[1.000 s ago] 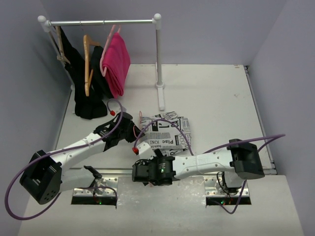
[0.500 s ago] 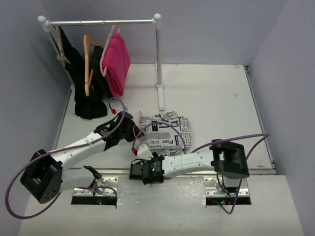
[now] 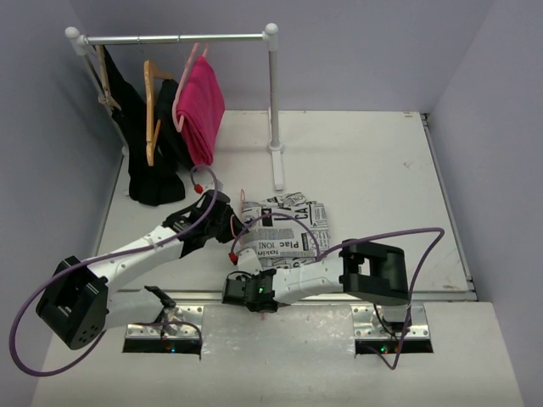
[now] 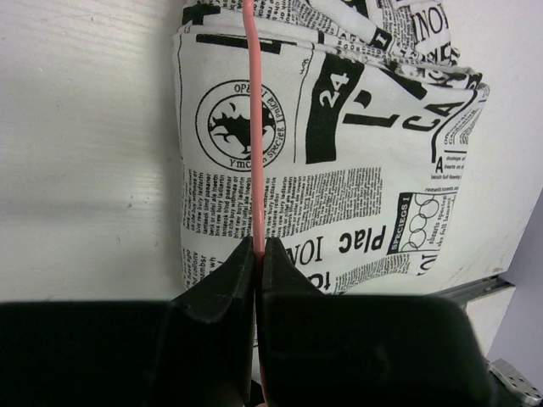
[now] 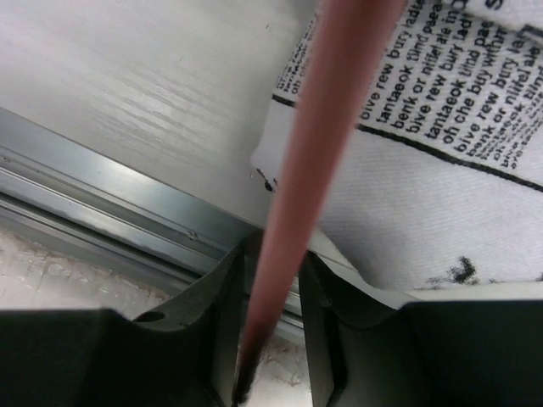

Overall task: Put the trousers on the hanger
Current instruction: Place the hanger at the clothesline.

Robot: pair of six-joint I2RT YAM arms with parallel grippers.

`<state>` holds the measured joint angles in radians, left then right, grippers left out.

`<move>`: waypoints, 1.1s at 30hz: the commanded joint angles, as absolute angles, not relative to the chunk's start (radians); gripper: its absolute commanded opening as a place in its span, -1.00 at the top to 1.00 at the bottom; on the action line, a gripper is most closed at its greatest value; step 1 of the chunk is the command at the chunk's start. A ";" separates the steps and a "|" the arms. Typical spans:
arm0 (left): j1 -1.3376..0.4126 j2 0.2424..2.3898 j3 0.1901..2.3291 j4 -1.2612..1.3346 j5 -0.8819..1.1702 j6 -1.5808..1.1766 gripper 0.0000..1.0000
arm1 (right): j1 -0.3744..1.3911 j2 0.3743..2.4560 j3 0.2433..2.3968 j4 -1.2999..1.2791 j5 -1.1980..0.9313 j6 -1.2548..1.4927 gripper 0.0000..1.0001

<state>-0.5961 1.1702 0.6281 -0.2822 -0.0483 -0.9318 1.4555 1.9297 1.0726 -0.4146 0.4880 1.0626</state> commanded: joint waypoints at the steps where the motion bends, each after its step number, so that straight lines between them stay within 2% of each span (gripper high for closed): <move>1: -0.600 1.138 0.619 -0.259 -0.031 -0.893 1.00 | 1.434 1.894 1.068 -0.394 0.605 1.065 0.72; 2: -0.600 1.137 0.614 -0.251 -0.021 -0.895 1.00 | 1.434 1.892 1.074 -0.405 0.613 1.071 0.94; 3: -0.600 1.137 0.612 -0.244 -0.012 -0.896 1.00 | 1.434 1.893 1.086 -0.426 0.623 1.080 1.00; 9: -0.600 1.132 0.598 -0.221 0.028 -0.874 0.99 | 1.434 1.876 1.103 -0.528 0.649 1.171 1.00; 11: -0.600 1.129 0.598 -0.216 0.045 -0.869 0.68 | 1.434 1.840 1.080 -0.523 0.646 1.188 1.00; 12: -0.600 1.123 0.602 -0.214 0.050 -0.866 0.41 | 1.435 1.829 1.066 -0.515 0.645 1.189 1.00; 13: -0.600 1.116 0.605 -0.215 0.054 -0.866 0.05 | 1.436 1.820 1.063 -0.517 0.644 1.188 1.00; 15: -0.600 1.091 0.616 -0.231 0.053 -0.870 -0.80 | 1.434 1.805 1.067 -0.538 0.647 1.184 1.00; 16: -0.600 1.076 0.628 -0.253 0.041 -0.873 -1.00 | 1.435 1.799 1.071 -0.551 0.649 1.182 1.00; 20: -0.600 1.038 0.748 -0.456 -0.124 -0.899 -1.00 | 1.436 1.775 1.072 -0.559 0.647 1.161 1.00; 25: -0.599 0.974 0.847 -0.755 -0.434 -0.991 -1.00 | 1.435 1.728 1.072 -0.551 0.643 1.136 1.00; 30: -0.597 0.920 0.854 -0.822 -0.511 -0.941 -1.00 | 1.435 1.692 1.079 -0.527 0.638 1.106 1.00; 33: -0.597 0.887 0.822 -0.787 -0.473 -0.881 -1.00 | 1.434 1.680 1.095 -0.525 0.646 1.085 1.00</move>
